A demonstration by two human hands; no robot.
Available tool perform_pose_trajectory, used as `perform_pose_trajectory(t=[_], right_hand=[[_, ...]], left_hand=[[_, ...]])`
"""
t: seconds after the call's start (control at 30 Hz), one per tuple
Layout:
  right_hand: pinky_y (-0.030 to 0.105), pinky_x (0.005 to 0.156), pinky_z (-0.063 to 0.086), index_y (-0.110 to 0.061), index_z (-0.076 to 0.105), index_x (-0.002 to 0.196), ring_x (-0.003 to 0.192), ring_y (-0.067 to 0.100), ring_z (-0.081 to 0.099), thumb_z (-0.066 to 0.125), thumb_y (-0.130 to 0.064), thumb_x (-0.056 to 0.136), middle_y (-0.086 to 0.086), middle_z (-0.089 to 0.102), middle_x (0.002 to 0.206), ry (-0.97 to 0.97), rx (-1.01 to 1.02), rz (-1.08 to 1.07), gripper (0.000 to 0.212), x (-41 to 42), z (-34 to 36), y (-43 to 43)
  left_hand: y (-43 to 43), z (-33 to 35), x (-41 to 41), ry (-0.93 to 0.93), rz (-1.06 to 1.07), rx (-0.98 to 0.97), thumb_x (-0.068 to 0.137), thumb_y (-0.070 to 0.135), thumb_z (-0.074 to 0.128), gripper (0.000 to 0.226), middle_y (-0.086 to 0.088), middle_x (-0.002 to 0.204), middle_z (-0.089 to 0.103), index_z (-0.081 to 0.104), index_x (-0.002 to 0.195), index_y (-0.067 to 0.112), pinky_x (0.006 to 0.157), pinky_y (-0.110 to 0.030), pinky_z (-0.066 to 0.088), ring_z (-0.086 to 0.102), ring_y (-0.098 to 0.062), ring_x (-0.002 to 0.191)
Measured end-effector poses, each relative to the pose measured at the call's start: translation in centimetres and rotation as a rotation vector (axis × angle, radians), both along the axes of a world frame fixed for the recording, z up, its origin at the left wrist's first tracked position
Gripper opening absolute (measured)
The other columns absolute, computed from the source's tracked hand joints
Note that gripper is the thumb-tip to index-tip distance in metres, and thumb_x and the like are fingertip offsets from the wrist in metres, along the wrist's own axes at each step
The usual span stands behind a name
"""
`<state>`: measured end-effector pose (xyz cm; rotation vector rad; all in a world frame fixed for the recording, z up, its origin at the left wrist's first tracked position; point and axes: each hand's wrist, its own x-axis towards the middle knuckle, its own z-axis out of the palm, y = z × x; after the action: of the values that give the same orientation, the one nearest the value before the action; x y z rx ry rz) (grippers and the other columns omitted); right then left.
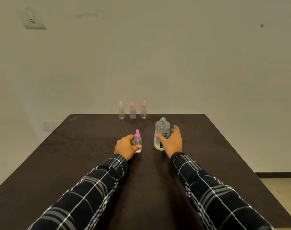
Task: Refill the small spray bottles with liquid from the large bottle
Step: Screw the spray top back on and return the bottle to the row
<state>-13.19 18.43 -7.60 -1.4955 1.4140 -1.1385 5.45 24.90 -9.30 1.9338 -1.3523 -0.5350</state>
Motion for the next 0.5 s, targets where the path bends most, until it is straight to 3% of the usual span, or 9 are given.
perform_pose_trajectory(t=[0.17, 0.27, 0.5], right_hand=[[0.023, 0.091, 0.046, -0.019, 0.055, 0.128, 0.11, 0.015, 0.062, 0.082, -0.022, 0.08, -0.005, 0.063, 0.115, -0.054, -0.051, 0.059, 0.055, 0.0, -0.5, -0.3], [0.022, 0.091, 0.045, -0.019, 0.055, 0.129, 0.102, 0.008, 0.057, 0.081, -0.022, 0.08, -0.005, 0.063, 0.118, -0.047, -0.065, 0.065, 0.055, 0.2, -0.5, -0.8], [0.025, 0.096, 0.047, -0.022, 0.052, 0.132, 0.106, 0.005, 0.055, 0.079, -0.027, 0.083, -0.006, 0.061, 0.124, 0.003, -0.1, 0.035, 0.056, 0.9, -1.0, -2.2]], left_hand=[[-4.2, 1.4, -0.2, -0.081, -0.049, -0.019, 0.083, 0.028, 0.08, 0.044, 0.001, 0.11, 0.073, 0.066, 0.125, 0.025, 0.092, -0.029, 0.047, 0.066, -0.019, 0.105], [-7.2, 2.0, -0.3, -0.092, -0.08, -0.052, 0.083, 0.028, 0.08, 0.046, -0.001, 0.111, 0.073, 0.066, 0.127, 0.025, 0.093, -0.031, 0.049, 0.067, -0.021, 0.105], [-14.5, 2.1, 0.0, -0.141, -0.15, -0.077, 0.087, 0.027, 0.077, 0.046, -0.005, 0.113, 0.07, 0.062, 0.129, 0.017, 0.09, -0.032, 0.048, 0.065, -0.025, 0.106]])
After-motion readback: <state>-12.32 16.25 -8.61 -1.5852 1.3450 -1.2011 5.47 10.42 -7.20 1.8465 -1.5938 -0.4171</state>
